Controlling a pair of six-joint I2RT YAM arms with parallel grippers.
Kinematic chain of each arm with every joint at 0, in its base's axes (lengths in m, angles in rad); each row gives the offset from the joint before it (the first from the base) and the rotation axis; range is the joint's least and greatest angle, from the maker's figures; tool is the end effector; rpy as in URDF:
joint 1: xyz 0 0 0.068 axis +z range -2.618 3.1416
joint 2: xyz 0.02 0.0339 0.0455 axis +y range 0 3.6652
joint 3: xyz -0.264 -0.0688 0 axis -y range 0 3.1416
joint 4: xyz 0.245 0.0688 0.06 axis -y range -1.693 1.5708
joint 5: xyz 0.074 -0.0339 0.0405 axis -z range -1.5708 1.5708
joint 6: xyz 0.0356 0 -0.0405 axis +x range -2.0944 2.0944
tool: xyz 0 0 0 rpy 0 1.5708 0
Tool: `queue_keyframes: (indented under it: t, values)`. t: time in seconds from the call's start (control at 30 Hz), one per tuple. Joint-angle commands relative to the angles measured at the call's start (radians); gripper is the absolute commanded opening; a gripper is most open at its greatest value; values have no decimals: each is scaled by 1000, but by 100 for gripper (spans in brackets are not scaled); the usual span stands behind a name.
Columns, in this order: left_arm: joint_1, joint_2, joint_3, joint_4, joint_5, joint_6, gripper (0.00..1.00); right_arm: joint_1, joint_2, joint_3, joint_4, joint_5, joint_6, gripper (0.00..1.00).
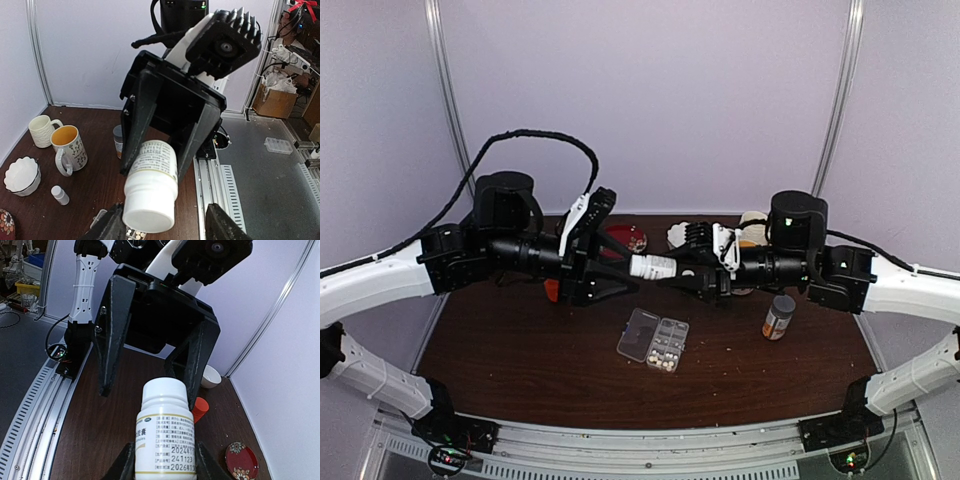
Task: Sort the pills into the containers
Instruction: Screw the lid of the pill bottle onto the pill bottle.
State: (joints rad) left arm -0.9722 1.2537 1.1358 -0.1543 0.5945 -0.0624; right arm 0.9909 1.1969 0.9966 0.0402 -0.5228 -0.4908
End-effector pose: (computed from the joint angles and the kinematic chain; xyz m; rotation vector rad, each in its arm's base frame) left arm 0.1457 -0.2489 0.3673 1.2565 1.5431 -1.2437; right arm 0.1381 0.2432 0.3526 -1.4627 1.0136 0.8153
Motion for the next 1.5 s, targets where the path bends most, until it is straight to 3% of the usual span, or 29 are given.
queue_keyframes:
  t: [0.0, 0.1, 0.3, 0.47, 0.63, 0.73, 0.83, 0.97, 1.07, 1.13, 1.37, 1.47]
  values:
    - [2, -8, 22, 31, -16, -4, 56, 9, 10, 41, -1, 27, 1, 0]
    - [2, -3, 21, 33, -16, -8, 54, 11, 13, 46, -4, 36, 6, 0]
    - [2, -1, 23, 32, -21, -7, 34, 12, 15, 47, -2, 43, 18, 0]
    - [1, 15, 48, -20, -19, 43, 11, 12, 22, 65, -8, 14, 61, 0]
    - [1, 4, 14, 7, 37, 231, 1, 11, 29, 83, 0, -57, 147, 0]
    - [1, -4, 3, 15, 37, 356, 0, 9, 42, 103, 1, -83, 216, 0]
    - [-1, -7, 40, -129, 95, 695, 0, 0, 49, 109, 25, -127, 292, 0]
    - [-2, -36, 22, -149, -41, 1040, 0, -17, 53, 109, 57, -190, 405, 0]
    - [-7, -62, -29, -155, -135, 1455, 0, -27, 55, 106, 85, -234, 486, 0]
    - [-7, -77, -72, -83, -188, 1668, 0, -33, 53, 100, 99, -255, 540, 0]
    - [-49, -82, -148, 162, -398, 2115, 0, -63, 43, 77, 140, -310, 630, 0]
    - [-52, -98, -259, 428, -356, 2167, 11, -75, 39, 79, 116, -308, 626, 0]
